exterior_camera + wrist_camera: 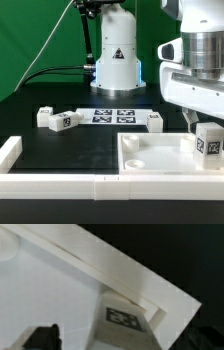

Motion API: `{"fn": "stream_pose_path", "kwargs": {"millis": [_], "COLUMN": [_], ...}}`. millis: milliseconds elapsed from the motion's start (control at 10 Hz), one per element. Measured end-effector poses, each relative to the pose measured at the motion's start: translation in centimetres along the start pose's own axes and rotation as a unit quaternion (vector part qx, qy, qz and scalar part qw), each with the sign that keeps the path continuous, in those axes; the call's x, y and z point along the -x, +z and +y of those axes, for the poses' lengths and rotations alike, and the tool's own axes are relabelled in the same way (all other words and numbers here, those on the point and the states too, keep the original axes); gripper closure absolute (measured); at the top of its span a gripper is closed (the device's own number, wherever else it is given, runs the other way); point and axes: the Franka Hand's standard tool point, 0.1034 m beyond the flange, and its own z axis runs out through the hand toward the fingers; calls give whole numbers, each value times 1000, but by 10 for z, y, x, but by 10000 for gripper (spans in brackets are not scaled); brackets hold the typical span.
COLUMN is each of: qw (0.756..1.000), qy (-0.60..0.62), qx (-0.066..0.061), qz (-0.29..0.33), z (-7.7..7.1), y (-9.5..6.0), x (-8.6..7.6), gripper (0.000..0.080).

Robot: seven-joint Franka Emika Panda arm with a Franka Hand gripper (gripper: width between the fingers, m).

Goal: Assemble one leg

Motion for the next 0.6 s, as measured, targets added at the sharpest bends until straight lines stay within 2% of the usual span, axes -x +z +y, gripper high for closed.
{"fn": "stream_pose_path", "kwargs": {"millis": [400, 600], "qw": [977, 953], "qy": [-214, -303], "qx": [4, 6], "qz": [2, 1], "z": [-1, 0], "y": [0, 0], "x": [2, 1], "gripper": [151, 151]}}
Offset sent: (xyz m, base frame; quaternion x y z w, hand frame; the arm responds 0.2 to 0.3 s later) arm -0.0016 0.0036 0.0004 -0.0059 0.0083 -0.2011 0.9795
